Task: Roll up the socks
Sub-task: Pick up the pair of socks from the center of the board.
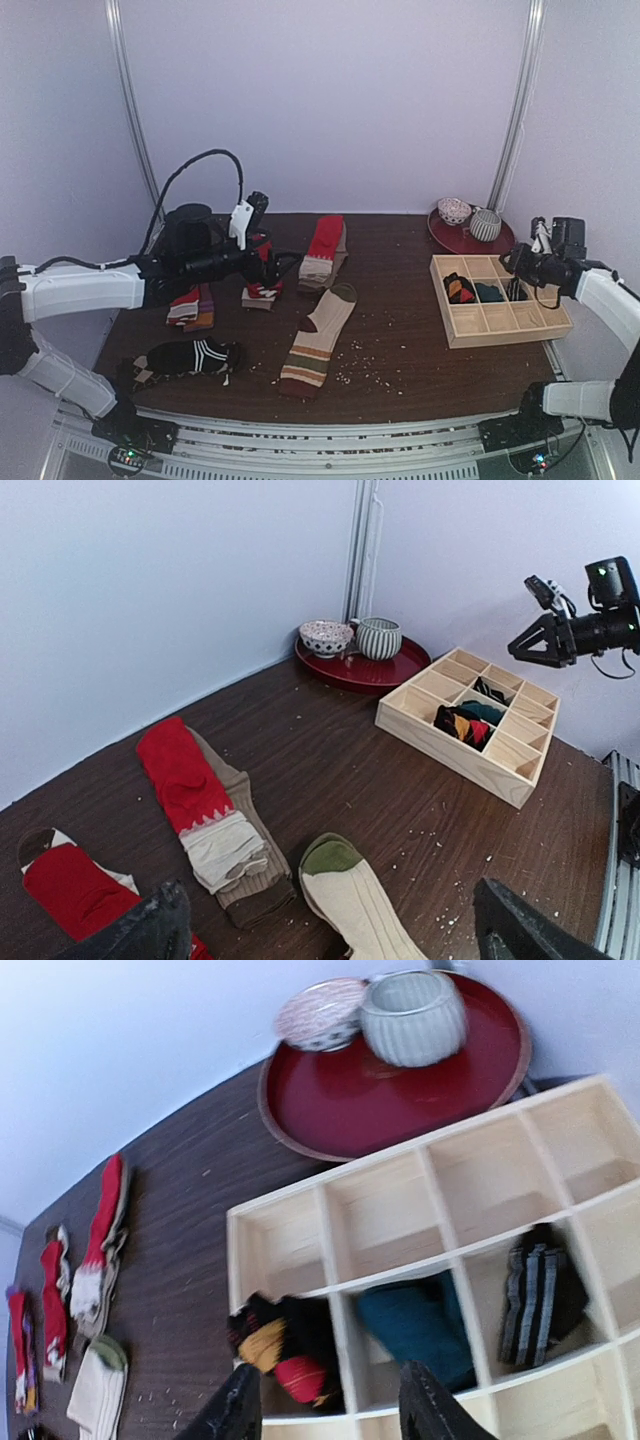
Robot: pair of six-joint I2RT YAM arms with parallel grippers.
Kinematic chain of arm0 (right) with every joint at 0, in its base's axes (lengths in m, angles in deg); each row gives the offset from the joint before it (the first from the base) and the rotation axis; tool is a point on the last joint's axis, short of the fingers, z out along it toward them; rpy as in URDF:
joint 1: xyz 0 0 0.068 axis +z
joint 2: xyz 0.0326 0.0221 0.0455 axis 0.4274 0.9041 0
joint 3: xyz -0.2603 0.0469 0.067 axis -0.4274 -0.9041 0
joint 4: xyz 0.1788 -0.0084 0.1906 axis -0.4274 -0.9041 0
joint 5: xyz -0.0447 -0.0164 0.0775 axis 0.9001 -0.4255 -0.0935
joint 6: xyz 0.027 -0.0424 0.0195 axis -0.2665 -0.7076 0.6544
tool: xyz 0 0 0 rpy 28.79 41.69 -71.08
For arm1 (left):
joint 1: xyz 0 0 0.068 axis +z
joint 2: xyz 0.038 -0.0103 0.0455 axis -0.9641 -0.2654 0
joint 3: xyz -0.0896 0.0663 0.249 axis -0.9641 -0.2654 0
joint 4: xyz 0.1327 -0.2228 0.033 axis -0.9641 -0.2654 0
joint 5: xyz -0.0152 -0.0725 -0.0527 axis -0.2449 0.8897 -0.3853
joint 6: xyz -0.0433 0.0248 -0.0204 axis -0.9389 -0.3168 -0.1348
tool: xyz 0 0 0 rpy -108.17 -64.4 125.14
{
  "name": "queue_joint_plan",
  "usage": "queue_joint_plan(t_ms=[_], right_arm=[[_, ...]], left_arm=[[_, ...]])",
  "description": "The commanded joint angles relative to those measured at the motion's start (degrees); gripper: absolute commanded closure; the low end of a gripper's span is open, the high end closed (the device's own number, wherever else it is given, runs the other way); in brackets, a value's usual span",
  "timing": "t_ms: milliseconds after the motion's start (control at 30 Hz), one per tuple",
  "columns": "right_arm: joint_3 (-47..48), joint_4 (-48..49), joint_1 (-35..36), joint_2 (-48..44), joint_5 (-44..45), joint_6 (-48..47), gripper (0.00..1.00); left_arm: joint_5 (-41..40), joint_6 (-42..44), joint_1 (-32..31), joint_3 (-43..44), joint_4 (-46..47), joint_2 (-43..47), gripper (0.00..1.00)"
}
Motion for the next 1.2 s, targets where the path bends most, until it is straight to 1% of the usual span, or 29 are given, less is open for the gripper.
queue_joint_plan(t_ms=[0,67,100,133,200,233,300,400,600,667,733,867,1000,1167], right_arm=[[-8.0,7.2,15.4,-7.9,-6.4,0.6,0.5],[-13.0,15.6,24.3,-11.7,-7.3,2.4,0.45],[-15.7,22.2,29.9,-13.3,-7.6,3.2,0.43],[-18.0,26.5,32.8,-14.3,-7.2,3.2,0.41],[-20.6,31.9,41.8,-14.5,-4.2,-0.2,0.37],[-21.1,33.3,47.9,-13.5,-2.1,-3.5,0.36],[-20.9,36.0,54.6,-9.0,0.6,-6.9,0.34],[-18.2,38.4,60.8,1.4,2.4,-9.5,0.35],[-7.4,38.4,75.0,19.7,11.8,-18.1,0.34],[-4.2,38.7,79.4,25.1,14.5,-20.9,0.33],[-1.8,40.0,82.7,29.9,15.9,-22.6,0.27],[0.4,42.8,85.6,36.7,17.7,-23.5,0.26],[0.0,43.9,86.7,39.8,18.7,-25.8,0.22],[2.3,41.0,87.2,42.6,19.1,-28.8,0.22]], left_arm=[[4.1,-0.9,1.7,-2.5,1.0,2.5,0.02],[5.0,0.4,1.7,-4.5,-0.1,4.4,0.02],[4.7,0.4,1.7,-6.6,-0.1,5.7,0.02],[4.2,0.3,1.7,-7.8,-0.5,6.6,0.02],[3.0,0.1,1.6,-9.7,-2.3,7.9,0.02],[2.4,-0.4,1.7,-10.2,-3.3,8.2,0.02],[1.7,-1.7,1.7,-11.1,-5.2,8.3,0.02],[1.9,-3.6,1.7,-12.4,-5.7,8.3,0.05],[-0.7,-4.9,1.7,-13.5,-6.8,8.5,0.06],[-1.4,-4.5,1.7,-13.6,-7.6,8.7,0.06],[-2.2,-4.5,1.7,-13.9,-8.2,9.1,0.06],[-2.9,-4.2,1.6,-15.0,-8.9,10.1,0.06],[-2.8,-4.2,1.7,-16.0,-8.9,11.2,0.06],[-2.7,-4.2,1.6,-16.5,-8.7,11.2,0.06]])
